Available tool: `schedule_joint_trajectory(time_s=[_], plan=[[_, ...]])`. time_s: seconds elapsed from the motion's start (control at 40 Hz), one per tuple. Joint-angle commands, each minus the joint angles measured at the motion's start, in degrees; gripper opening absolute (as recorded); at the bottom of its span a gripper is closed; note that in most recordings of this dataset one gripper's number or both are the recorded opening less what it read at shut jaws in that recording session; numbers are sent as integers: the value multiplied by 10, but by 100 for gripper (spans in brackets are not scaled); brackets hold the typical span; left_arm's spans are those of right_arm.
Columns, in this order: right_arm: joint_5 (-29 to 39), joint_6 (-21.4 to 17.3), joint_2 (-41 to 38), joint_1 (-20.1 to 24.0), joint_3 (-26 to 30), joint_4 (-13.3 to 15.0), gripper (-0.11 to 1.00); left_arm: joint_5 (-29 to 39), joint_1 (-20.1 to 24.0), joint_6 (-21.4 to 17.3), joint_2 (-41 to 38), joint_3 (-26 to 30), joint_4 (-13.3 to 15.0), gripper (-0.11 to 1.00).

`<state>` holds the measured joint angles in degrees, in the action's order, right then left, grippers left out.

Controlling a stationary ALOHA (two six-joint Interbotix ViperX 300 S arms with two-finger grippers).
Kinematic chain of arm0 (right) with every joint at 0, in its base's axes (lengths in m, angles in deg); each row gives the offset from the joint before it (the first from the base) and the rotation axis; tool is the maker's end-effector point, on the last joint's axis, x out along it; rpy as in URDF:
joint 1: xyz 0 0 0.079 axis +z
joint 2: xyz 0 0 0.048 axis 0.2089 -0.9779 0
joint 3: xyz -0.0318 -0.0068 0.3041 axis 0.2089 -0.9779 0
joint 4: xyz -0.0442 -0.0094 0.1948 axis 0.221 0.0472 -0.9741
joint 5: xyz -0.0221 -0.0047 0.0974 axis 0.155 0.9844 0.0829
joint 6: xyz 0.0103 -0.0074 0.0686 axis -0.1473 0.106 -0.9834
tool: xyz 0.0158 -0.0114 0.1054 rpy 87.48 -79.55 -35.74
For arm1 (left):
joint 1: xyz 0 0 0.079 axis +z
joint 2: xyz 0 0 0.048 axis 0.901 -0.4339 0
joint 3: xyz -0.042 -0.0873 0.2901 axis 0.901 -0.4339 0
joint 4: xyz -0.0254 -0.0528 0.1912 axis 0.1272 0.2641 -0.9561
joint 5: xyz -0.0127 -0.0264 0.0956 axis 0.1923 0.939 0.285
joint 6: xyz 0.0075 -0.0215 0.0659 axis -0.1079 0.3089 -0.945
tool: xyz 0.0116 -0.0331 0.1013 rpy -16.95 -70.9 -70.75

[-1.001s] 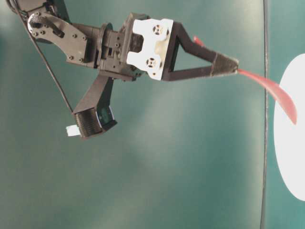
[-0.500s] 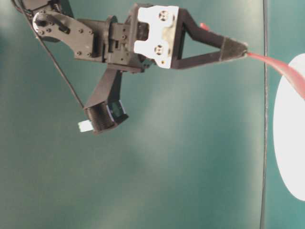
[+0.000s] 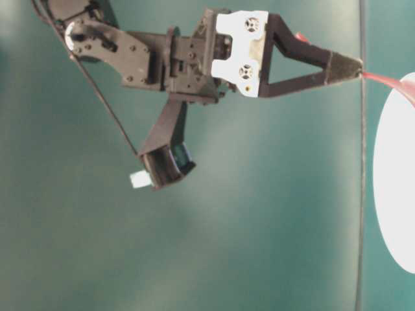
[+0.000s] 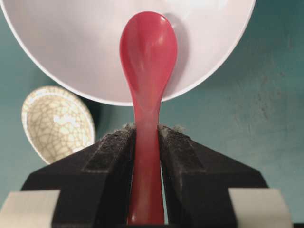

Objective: Scoop the yellow hexagonal prism block from the bowl with a spoon using the right arm.

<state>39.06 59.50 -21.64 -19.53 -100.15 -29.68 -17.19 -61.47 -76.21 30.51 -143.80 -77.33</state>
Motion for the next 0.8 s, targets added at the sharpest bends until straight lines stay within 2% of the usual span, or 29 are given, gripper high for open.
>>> schedule_joint_trajectory(time_s=[0.0, 0.78], plan=[[-5, 1, 5, 3, 6, -2, 24, -5, 1, 0, -2, 15, 1, 0], [-63, 4, -25, 11, 11, -2, 24, -6, 1, 1, -2, 16, 1, 0]])
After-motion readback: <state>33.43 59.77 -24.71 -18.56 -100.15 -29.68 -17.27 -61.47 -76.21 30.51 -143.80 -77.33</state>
